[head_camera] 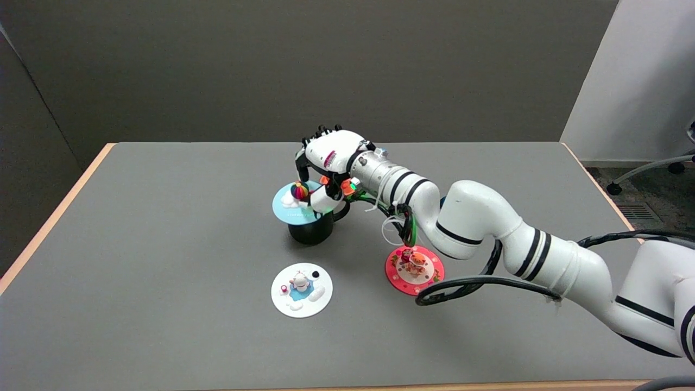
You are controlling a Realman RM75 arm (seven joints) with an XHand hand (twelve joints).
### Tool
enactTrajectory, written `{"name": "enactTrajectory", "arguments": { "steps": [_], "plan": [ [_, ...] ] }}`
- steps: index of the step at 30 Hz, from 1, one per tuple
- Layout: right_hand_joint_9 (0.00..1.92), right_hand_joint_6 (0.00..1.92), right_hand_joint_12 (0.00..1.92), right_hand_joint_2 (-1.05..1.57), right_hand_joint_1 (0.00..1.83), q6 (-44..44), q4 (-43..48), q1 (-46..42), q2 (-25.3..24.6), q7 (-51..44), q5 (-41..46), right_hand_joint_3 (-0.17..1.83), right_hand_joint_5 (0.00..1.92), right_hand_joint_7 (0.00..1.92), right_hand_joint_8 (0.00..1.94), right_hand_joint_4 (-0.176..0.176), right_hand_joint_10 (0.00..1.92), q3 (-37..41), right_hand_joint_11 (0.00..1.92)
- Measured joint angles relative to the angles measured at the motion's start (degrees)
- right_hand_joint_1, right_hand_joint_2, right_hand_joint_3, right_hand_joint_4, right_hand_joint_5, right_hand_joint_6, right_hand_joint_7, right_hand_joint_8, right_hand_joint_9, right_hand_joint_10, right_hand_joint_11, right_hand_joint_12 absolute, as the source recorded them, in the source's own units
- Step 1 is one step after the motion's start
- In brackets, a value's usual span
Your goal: Place the cup lid with blue sky onto the cup.
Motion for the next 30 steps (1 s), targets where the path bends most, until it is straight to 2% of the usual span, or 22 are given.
{"name": "enactTrajectory", "arguments": {
  "steps": [8,21,26,30],
  "plan": [
    [0.37,1.47,0.20,1.18,0.90,-0.4,0.3,0.1,0.2,-0.1,-0.1,0.22,0.66,0.29,1.05,0.087,0.74,0.0,0.30],
    [0.37,1.45,0.20,1.17,0.92,-0.4,0.4,0.0,0.3,-0.2,-0.1,0.22,0.68,0.29,1.08,0.079,0.78,0.1,0.30],
    [0.36,1.43,0.20,1.17,0.93,-0.4,0.3,-0.1,0.3,-0.2,-0.1,0.22,0.69,0.32,1.03,0.069,0.78,0.2,0.30],
    [0.36,1.42,0.20,1.16,0.95,-0.4,0.2,-0.2,0.3,-0.2,-0.1,0.22,0.70,0.36,0.96,0.046,0.76,0.3,0.30]
  ]
}}
